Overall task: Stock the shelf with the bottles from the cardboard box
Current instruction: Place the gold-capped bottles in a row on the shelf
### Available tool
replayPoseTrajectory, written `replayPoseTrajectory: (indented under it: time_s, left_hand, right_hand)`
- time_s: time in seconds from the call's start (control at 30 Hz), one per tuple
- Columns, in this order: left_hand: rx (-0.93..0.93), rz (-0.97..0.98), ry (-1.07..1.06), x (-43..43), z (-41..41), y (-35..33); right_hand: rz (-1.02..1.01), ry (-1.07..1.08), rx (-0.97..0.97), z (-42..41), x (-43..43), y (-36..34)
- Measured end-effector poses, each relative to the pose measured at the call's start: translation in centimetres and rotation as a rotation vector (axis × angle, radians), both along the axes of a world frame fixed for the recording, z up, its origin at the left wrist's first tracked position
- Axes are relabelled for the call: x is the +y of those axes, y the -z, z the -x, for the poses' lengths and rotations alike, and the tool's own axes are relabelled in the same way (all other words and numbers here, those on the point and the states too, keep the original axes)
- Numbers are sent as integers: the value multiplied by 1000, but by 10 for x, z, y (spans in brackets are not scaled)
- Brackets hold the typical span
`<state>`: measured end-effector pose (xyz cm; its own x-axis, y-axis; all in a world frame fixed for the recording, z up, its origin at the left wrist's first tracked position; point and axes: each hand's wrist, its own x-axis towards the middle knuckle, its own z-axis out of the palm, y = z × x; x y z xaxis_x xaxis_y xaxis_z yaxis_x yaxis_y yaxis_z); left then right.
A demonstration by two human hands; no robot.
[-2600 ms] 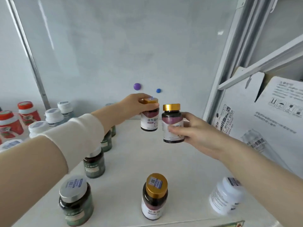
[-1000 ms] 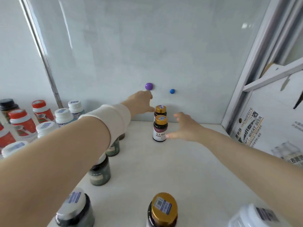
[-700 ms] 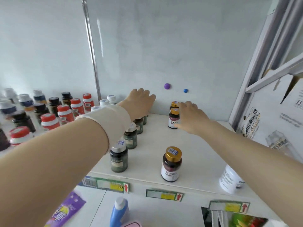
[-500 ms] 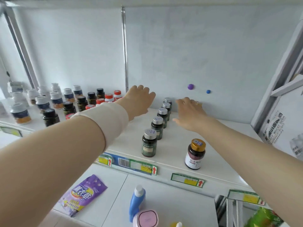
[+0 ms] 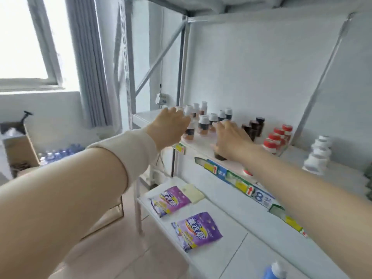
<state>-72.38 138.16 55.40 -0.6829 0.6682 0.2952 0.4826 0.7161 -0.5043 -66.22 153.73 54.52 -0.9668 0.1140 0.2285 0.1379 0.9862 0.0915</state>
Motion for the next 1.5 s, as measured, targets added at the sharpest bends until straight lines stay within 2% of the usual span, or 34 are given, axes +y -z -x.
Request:
replayPoseTrajectory:
  time_s: [0.17, 0.33, 0.57, 0.7, 0.97, 1.23, 1.5]
  left_hand:
    - [-81, 39, -147, -120, 86, 41]
    - [-196, 19, -265, -199, 170, 93]
    - [-291, 61, -420, -272, 301, 161]
    - [-411, 62, -544, -306, 368, 196]
    - [-619, -36, -686, -377, 465, 276]
    - [-794, -96, -710, -454, 581, 379]
    - [-1089, -102, -661, -484, 665, 487]
  right_hand:
    - [-39, -137, -90, 108, -105, 38]
    - [-110, -272, -184, 208, -182, 86]
    - [-164, -469, -263, 368, -251, 172]
    - [-157, -559, -347, 446, -280, 214]
    - [-251, -696, -512, 579, -337, 281]
    - [-266, -686, -694, 698, -401, 377]
    - [-156, -526, -933, 777, -436, 477]
